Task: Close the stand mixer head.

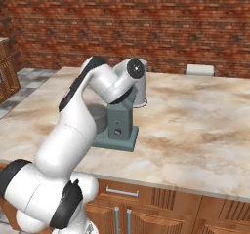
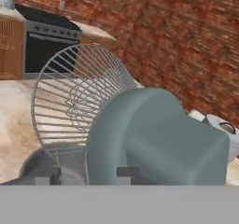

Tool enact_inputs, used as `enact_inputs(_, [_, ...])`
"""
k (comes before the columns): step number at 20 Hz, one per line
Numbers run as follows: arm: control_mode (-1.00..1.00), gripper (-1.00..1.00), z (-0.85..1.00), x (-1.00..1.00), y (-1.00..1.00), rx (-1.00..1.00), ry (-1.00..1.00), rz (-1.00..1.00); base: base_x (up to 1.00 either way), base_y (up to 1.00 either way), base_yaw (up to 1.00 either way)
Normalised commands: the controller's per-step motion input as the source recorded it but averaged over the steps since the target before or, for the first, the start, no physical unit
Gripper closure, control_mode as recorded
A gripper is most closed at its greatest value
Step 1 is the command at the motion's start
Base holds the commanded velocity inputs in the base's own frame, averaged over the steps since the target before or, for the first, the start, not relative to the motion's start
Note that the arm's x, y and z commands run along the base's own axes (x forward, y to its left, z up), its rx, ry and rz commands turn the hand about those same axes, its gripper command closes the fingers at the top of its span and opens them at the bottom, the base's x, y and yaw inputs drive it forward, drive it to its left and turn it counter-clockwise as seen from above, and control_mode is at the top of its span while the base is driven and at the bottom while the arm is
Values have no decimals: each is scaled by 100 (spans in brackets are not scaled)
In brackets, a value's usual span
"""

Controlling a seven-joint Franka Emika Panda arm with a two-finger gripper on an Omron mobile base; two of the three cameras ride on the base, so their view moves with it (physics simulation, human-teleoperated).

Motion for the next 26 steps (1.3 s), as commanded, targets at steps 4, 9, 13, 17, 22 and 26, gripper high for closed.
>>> enact_inputs(4, [-100,-100,-78,36,100,-65,-8,29,0,0,0])
enact_inputs(9, [-100,-100,-63,1,100,-47,-2,37,0,0,0])
enact_inputs(13, [-100,-100,-23,-16,100,-32,0,42,0,0,0])
enact_inputs(17, [-100,-100,81,-37,86,-27,0,12,0,0,0])
enact_inputs(22, [-100,-100,36,-31,92,-41,-4,0,0,0,0])
enact_inputs(26, [-100,-100,0,-3,22,-7,0,0,0,0,0])
